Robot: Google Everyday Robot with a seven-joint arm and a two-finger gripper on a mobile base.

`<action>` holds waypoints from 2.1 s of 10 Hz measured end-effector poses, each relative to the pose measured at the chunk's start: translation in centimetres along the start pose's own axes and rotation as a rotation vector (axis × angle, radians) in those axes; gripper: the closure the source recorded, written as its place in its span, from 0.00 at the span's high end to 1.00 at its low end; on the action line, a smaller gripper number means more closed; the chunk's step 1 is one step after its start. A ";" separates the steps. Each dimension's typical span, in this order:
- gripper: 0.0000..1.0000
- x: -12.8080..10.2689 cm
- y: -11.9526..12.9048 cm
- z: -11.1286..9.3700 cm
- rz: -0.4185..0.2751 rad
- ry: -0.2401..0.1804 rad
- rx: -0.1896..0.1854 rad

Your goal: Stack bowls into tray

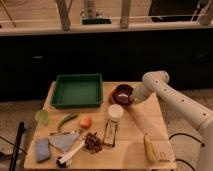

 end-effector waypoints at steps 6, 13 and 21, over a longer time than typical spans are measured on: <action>0.80 -0.1 0.5 0.3 0.007 -0.005 0.001; 0.77 -0.1 0.7 0.8 0.017 -0.014 0.010; 0.02 0.1 1.2 2.1 0.036 -0.024 0.009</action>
